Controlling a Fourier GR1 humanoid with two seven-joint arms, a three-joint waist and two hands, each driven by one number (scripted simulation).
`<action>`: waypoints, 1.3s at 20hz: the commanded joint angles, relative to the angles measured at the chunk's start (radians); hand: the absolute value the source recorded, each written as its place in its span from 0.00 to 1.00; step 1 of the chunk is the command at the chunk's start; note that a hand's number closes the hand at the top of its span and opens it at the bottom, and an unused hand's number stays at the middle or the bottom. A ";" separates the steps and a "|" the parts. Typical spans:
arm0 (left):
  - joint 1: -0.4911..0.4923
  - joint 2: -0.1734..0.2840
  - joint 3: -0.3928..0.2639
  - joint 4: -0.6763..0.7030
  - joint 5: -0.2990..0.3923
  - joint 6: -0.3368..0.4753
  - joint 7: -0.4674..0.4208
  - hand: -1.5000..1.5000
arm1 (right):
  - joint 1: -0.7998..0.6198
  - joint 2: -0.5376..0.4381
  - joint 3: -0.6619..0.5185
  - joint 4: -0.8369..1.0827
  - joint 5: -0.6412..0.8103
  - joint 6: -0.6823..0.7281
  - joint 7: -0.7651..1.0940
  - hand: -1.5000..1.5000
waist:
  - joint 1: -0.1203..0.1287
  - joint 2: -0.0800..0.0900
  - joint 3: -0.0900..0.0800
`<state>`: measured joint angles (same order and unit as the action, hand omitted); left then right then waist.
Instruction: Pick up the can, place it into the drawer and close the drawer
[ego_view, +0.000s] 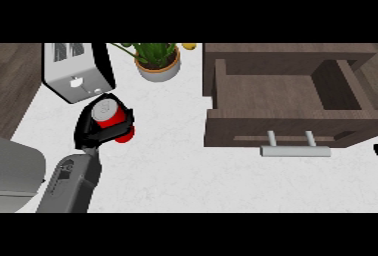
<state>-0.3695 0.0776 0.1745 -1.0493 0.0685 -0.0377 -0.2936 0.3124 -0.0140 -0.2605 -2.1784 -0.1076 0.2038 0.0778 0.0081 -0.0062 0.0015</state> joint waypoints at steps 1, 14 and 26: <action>0.014 -0.041 -0.081 -0.231 -0.047 0.090 0.139 1.00 | -0.020 -0.033 -0.034 0.000 -0.034 0.018 0.016 0.00 | 0.000 0.000 0.000; -0.287 -0.077 -0.307 -0.330 -0.060 0.329 0.499 1.00 | -0.014 0.003 -0.004 -0.046 -0.003 -0.003 0.052 0.00 | -0.021 0.006 -0.001; -0.664 -0.078 -0.399 -0.115 -0.027 0.496 0.596 1.00 | -0.002 0.013 0.010 -0.065 0.008 -0.003 0.044 0.00 | -0.028 0.006 -0.001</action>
<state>-0.9351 0.0002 -0.1783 -1.2034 0.0255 0.4079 0.2481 0.2951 -0.0236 -0.2835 -2.2076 -0.1245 0.2161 0.1081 -0.0197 0.0012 0.0005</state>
